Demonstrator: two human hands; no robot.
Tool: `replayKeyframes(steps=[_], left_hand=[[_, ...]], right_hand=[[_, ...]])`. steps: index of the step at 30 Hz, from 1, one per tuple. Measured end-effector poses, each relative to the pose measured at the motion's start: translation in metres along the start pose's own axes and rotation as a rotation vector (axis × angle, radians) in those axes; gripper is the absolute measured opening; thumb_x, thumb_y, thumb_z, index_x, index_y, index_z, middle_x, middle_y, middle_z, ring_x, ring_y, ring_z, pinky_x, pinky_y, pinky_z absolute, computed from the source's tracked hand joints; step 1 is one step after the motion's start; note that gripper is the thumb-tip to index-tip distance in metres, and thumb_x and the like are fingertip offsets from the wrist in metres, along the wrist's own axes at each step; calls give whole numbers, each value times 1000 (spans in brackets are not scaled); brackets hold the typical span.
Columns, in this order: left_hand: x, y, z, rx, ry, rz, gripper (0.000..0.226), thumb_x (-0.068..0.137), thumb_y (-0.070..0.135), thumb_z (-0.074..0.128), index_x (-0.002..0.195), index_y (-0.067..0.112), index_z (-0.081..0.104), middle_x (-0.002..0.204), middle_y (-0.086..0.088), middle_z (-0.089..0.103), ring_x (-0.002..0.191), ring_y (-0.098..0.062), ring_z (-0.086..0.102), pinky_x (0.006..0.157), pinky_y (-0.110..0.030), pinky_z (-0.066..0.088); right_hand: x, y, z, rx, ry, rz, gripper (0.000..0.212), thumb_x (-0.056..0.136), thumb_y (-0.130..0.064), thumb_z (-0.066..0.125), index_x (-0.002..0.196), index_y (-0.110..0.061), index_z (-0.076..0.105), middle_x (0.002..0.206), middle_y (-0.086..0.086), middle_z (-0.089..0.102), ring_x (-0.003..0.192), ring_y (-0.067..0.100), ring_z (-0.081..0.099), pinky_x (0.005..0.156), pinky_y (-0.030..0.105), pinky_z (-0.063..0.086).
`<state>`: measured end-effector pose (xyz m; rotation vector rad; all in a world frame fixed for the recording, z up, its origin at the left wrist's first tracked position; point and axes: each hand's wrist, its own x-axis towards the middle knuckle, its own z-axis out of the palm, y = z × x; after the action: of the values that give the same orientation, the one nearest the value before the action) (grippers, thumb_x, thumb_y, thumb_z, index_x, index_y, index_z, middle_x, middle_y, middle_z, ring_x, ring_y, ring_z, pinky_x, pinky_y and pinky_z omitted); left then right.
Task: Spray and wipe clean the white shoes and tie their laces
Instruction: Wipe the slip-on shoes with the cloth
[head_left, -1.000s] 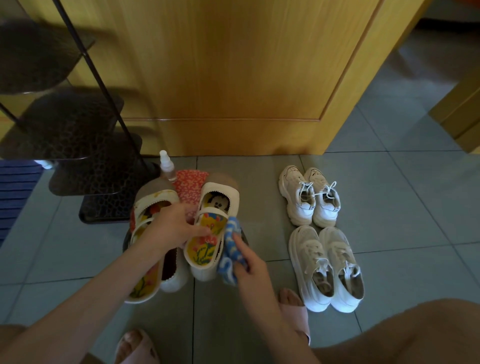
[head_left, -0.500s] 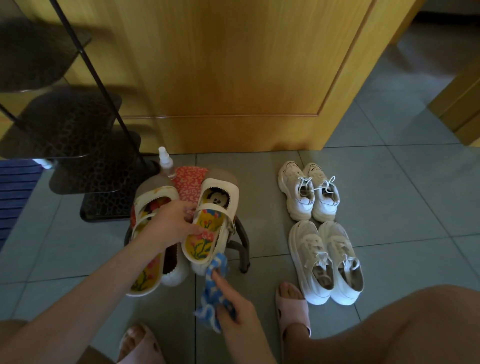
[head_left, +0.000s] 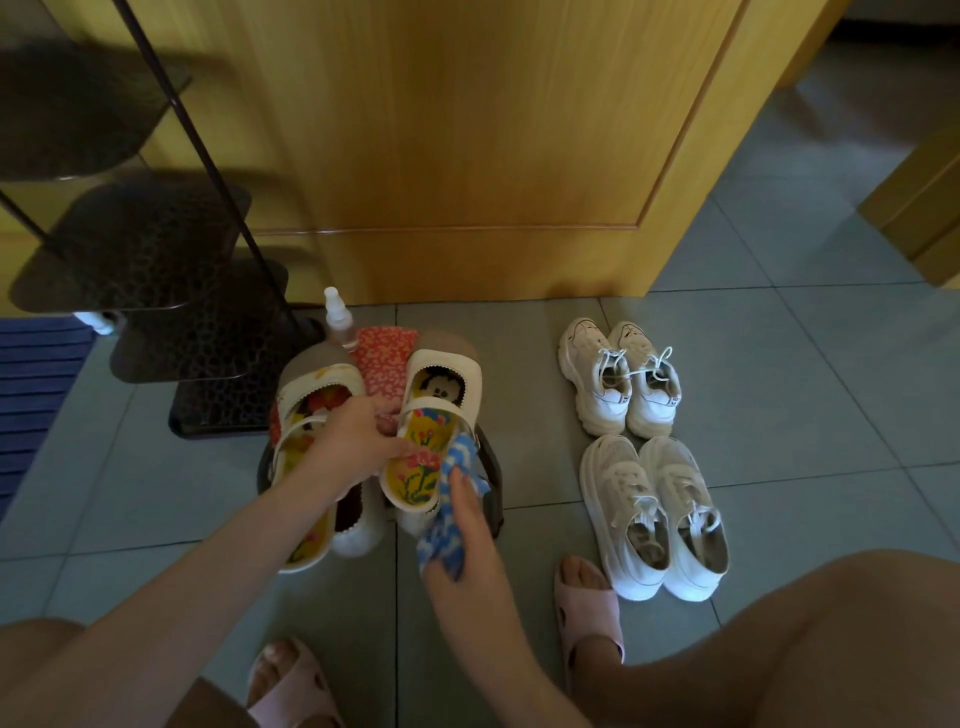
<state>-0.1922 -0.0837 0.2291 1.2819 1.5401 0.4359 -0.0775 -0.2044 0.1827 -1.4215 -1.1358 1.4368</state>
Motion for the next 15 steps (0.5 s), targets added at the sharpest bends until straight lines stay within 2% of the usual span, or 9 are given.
replayKeyframes(steps=[2,4,7,9,12,14,15], left_hand=[[0,1,0,8,-5,-9,30,80,0,68,108,11,61,76,2,66,71,-14,63,73,-35,56],[1,1,-1,16,-12,-7,28,80,0,68,106,11,63,79,-2,67,73,-17,64,74,-38,55],[1,0,-1,18,-17,-8,25,80,0,68,99,15,62,79,-2,68,73,-17,64,75,-39,55],[2,-1,-1,5,-12,-18,27,80,-1,68,99,16,60,79,-1,66,73,-15,63,73,-36,54],[4,-2,-1,17,11,-26,30,80,-2,68,106,11,63,83,-6,67,78,-20,64,76,-35,54],[4,-2,-1,26,28,-40,33,79,-2,68,110,9,64,90,-10,69,87,-24,65,83,-40,54],[5,-2,-2,24,37,-49,35,79,-2,69,111,8,64,93,-12,70,90,-25,66,86,-43,53]], right_hand=[[-8,4,9,46,13,14,58,95,-15,53,143,-37,28,155,-13,18,142,8,20,107,18,32],[-17,5,18,185,13,16,72,92,2,53,136,-46,22,153,-20,12,142,5,18,96,3,33],[-25,5,17,240,71,57,78,91,9,50,134,-47,16,147,-24,14,138,2,22,85,-5,33],[-29,3,12,248,44,96,74,91,11,48,134,-42,19,143,-20,21,132,3,30,79,-4,37],[-37,12,4,182,-24,93,70,89,10,51,130,-41,29,136,-19,38,113,-14,48,84,3,41],[-42,18,-2,179,-76,108,63,84,7,57,127,-37,45,130,-14,54,109,-8,56,89,12,45],[-42,19,-6,227,-70,133,59,78,5,61,125,-30,52,126,-7,61,106,-1,61,87,18,48]])
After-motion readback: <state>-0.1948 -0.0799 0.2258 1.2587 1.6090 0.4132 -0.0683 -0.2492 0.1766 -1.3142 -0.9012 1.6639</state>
